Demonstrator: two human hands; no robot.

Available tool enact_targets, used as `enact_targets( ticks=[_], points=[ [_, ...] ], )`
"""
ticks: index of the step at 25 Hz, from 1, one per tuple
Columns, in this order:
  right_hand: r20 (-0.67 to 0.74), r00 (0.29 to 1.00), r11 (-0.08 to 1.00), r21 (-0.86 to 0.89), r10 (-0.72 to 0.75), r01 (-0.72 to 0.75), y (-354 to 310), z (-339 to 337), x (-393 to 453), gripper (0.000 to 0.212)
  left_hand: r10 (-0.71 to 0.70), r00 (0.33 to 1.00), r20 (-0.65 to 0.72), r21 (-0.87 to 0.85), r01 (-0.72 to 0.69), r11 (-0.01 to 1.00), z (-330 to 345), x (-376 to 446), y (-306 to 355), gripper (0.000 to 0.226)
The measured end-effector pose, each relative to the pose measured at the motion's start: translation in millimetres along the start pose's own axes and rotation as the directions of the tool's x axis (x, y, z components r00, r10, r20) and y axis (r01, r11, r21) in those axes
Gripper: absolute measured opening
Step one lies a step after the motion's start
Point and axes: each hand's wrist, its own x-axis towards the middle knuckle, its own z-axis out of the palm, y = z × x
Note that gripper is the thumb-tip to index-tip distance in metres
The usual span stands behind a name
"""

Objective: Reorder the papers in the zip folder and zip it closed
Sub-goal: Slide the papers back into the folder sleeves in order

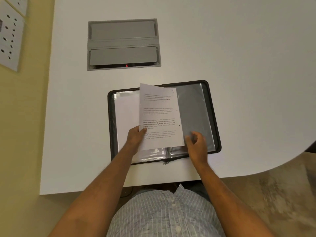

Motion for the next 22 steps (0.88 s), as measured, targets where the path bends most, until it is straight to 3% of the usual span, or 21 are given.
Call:
enact_targets(
  ticks=[3,5,11,16,20,22],
  points=[
    [-0.129,0.991,0.873,-0.480,0.020,-0.080,37.8,-1.1,8.4,0.092,-0.001,1.000,-0.012,-0.042,0.000,0.999,-0.8,4.0,-5.5,0.016],
    [-0.133,0.988,0.799,-0.584,0.082,-0.145,52.8,1.1,9.4,0.107,-0.007,0.999,-0.037,-0.072,0.005,0.997,-0.3,7.3,-8.6,0.020],
    [-0.158,0.985,0.761,-0.646,-0.064,-0.055,51.5,17.8,3.3,0.093,-0.017,0.999,-0.052,-0.114,0.011,0.993,0.2,12.6,-14.7,0.026],
    [-0.097,0.994,0.788,-0.615,-0.048,-0.022,46.0,8.2,7.6,0.083,0.007,1.000,-0.006,-0.143,-0.007,0.990,4.2,15.1,-9.4,0.025],
    [-0.065,0.991,0.853,-0.519,-0.113,0.063,45.5,-1.4,12.6,0.061,-0.013,1.000,-0.002,-0.136,0.013,0.991,11.9,18.9,-9.4,0.025],
    [-0.081,0.987,0.878,-0.470,-0.138,0.084,40.6,-9.5,17.7,0.040,-0.026,1.000,0.004,-0.147,0.027,0.989,19.4,18.3,-7.3,0.022]
  ],
)
